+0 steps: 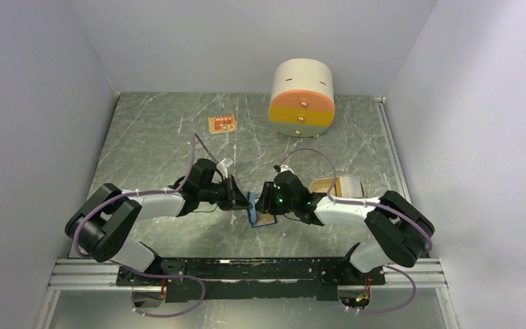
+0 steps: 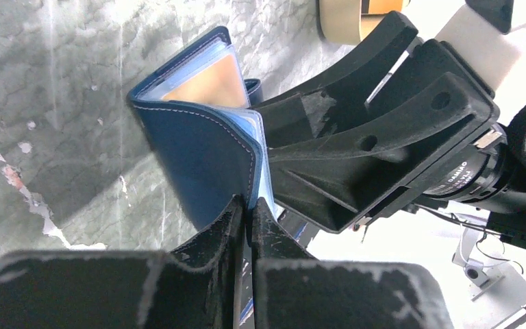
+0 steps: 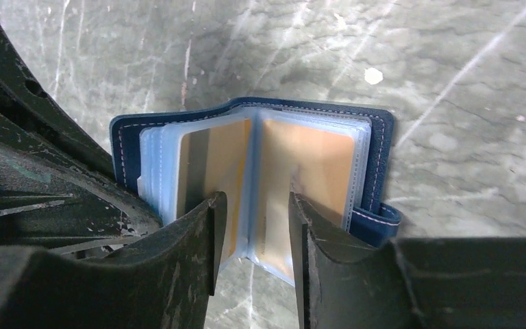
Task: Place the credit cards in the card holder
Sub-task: Insert the credit card into the card holder.
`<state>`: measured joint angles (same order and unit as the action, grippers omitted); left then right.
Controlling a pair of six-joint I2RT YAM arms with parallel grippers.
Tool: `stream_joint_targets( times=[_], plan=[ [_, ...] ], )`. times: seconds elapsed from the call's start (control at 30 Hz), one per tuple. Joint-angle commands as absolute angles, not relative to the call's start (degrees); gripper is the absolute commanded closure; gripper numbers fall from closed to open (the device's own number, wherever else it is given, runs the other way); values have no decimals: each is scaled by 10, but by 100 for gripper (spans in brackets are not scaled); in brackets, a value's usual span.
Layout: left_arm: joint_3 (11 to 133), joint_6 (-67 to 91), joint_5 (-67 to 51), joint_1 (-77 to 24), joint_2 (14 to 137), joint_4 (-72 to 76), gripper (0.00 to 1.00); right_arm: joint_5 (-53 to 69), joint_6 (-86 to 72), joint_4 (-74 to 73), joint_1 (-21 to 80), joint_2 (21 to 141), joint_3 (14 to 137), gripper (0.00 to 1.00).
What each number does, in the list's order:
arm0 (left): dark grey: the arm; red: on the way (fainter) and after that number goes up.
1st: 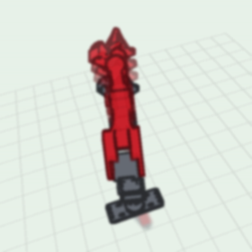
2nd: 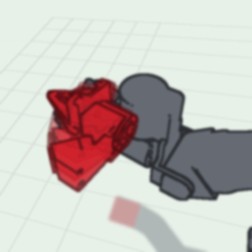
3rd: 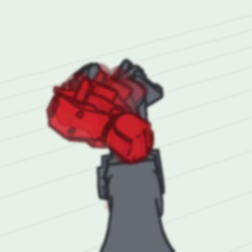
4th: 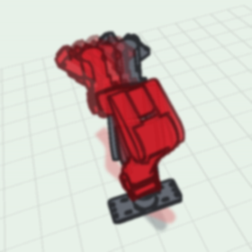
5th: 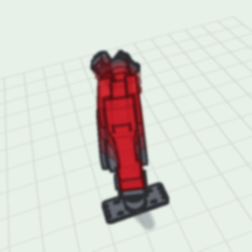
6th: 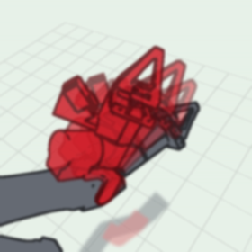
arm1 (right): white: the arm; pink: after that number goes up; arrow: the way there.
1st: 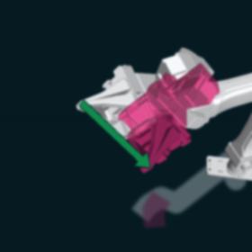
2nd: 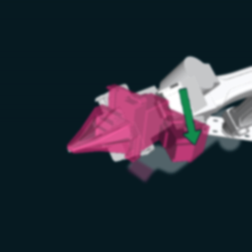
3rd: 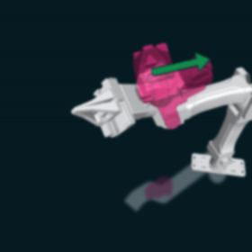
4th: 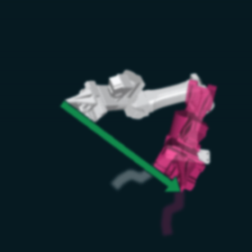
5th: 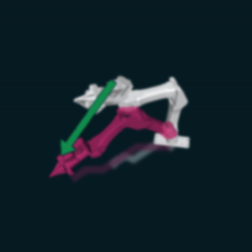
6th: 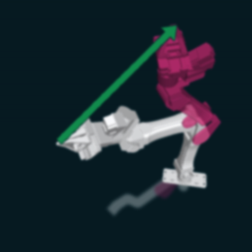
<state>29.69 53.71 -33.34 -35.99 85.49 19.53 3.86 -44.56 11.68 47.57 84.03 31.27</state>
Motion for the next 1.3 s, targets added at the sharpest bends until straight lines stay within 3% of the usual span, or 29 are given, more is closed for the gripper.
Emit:
stream_joint_targets(
  times=[0.0, 0.57, 0.73, 1.03, 1.27],
  plan=[
    [313, 506, -306, -376, 850, 137, 91, -4, -428, 39, 474, 809, 312, 56],
    [347, 480, -273, -376, 854, 70, 91, 17, -443, 12, 472, 725, 328, 46],
    [354, 487, -276, -377, 846, 70, 91, 52, -460, 41, 478, 734, 331, 42],
    [361, 493, -270, -382, 841, 65, 91, 9, -458, -13, 514, 767, 376, 40],
    [364, 495, -272, -386, 845, 69, 91, -33, -446, -61, 534, 791, 403, 42]
  ],
)
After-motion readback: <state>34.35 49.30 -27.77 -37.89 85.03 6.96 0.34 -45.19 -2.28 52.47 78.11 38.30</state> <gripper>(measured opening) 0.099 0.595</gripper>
